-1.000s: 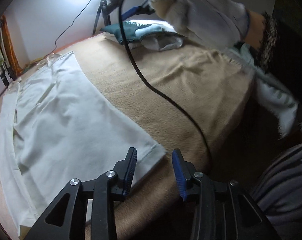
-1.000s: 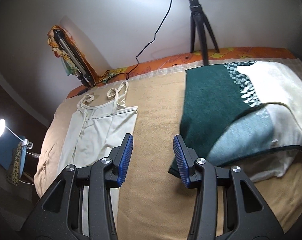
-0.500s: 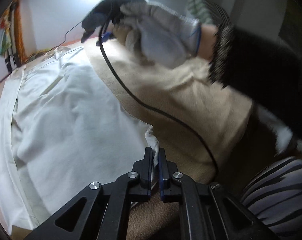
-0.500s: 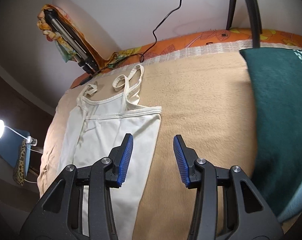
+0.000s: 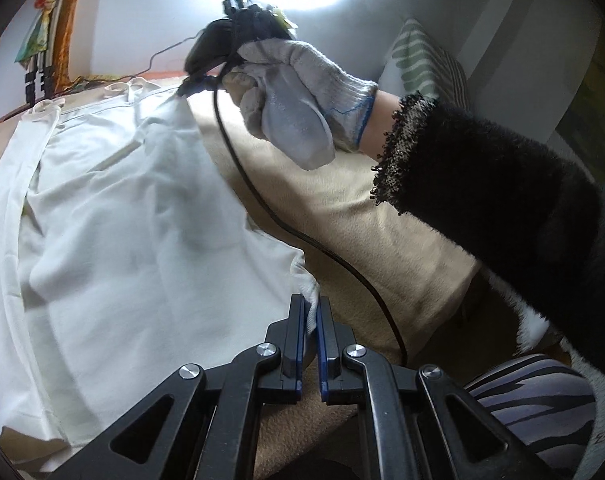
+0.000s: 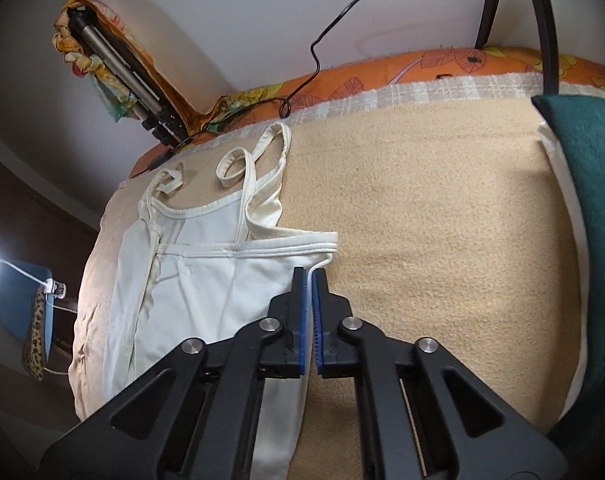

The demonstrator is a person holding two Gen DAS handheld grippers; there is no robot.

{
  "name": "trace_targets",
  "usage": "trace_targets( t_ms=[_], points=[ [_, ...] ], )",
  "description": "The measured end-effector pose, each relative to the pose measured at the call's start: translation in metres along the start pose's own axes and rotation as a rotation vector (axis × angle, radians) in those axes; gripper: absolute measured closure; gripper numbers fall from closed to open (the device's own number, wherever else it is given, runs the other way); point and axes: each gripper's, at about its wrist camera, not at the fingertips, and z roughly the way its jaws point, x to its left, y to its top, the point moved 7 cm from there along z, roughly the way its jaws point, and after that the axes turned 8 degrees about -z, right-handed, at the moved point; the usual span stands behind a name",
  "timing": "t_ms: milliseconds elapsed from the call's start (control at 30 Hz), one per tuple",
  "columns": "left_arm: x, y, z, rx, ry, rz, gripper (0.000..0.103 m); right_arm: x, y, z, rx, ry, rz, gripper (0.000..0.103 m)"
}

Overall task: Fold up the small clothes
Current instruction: 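Fold the held side edge over the middle with the left tool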

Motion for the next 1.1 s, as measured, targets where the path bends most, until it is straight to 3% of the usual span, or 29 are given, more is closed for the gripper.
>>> trace_targets(
  t_ms=[200,333,433,800,1033,1100],
  points=[
    [0.008,0.007,-0.023,-0.062,-0.036,-0.072,0.101,0.024,0.014,-0.022,0.001,-0.063,-0.061,0.101],
    [0.024,0.007,-0.039,-0.102,-0.055,-0.158,0.101,0.049,0.021,-0.018,0.029,-0.140,-0.125,0.101],
    [0.035,0.006,-0.049,-0.128,-0.049,-0.195,0.101,0.071,0.027,-0.010,0.047,-0.146,-0.147,0.101],
    [0.091,-0.012,-0.064,-0.138,0.000,-0.332,0.101,0.146,0.028,0.061,0.136,-0.177,-0.258,0.101],
    [0.105,-0.022,-0.062,-0.105,0.021,-0.359,0.101,0.152,0.014,0.096,0.194,-0.191,-0.289,0.101],
    [0.103,-0.024,-0.061,-0.104,0.039,-0.338,0.093,0.154,0.013,0.098,0.192,-0.179,-0.307,0.100]
  ],
)
